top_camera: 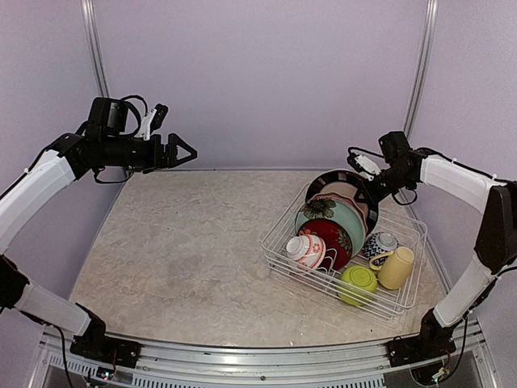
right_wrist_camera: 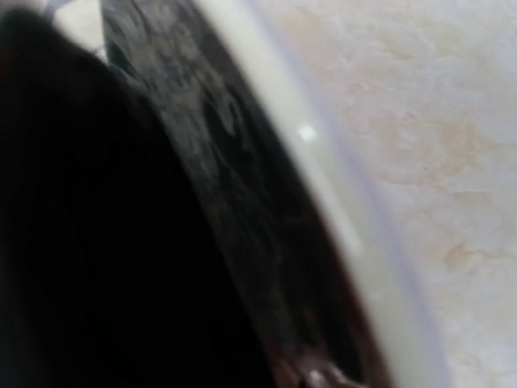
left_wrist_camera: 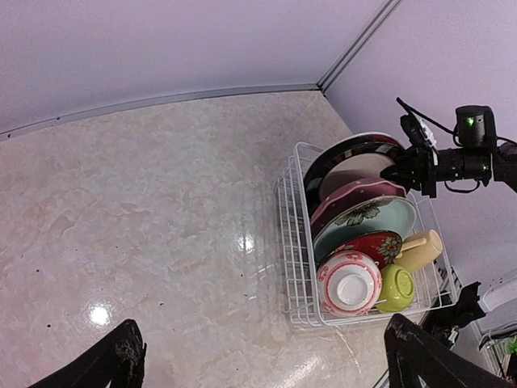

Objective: Unload the mixed dishes from the dish rack
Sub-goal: Grab the plate from the dish rack, then place the plate at the center of the board.

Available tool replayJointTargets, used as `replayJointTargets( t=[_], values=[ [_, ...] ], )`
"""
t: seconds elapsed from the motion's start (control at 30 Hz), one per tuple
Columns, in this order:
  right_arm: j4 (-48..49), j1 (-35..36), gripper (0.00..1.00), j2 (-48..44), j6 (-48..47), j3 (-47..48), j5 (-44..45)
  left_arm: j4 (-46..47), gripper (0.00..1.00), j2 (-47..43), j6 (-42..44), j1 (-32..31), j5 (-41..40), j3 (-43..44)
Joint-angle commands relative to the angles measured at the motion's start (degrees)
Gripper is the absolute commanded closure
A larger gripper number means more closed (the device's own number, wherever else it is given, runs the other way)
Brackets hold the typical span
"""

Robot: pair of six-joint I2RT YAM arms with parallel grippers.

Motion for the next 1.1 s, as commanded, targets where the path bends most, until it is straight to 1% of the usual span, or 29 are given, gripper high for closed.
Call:
replayJointTargets(
  t=[0.0, 0.1, 0.13, 0.4, 0.63, 0.9, 1.07],
  values=[
    [-1.5, 2.8, 0.92, -0.5, 0.4, 1.2, 1.0, -0.1, 0.01, 0.4, -0.3, 0.3, 1.3, -0.8],
    [-1.4, 3.1, 0.99, -1.4, 0.2, 1.4, 2.5, 0.1, 0.01, 0.5, -0.3, 0.5, 1.5, -0.8],
    [-1.6, 3.2, 1.00, -1.8, 0.1, 1.6, 2.8, 0.0, 0.01, 0.6, -0.4, 0.6, 1.6, -0.8],
    [-2.3, 4.5, 1.00, -3.8, 0.0, 2.4, 6.5, 0.2, 0.01, 0.7, -0.8, 1.1, 2.2, -0.8],
    [-1.4, 5.2, 1.00, -7.9, 0.1, 2.8, 8.6, 0.4, 0.01, 0.8, -0.9, 1.1, 2.5, -0.9],
    [0.5, 5.3, 1.00, -14.7, 1.8, 1.8, 8.2, 0.7, 0.01, 0.9, -1.2, 1.5, 3.2, -1.1],
    [-0.2, 5.3, 1.00, -17.4, 3.0, 1.9, 7.9, 0.6, 0.01, 0.9, -1.1, 1.7, 3.0, -1.1]
  ],
)
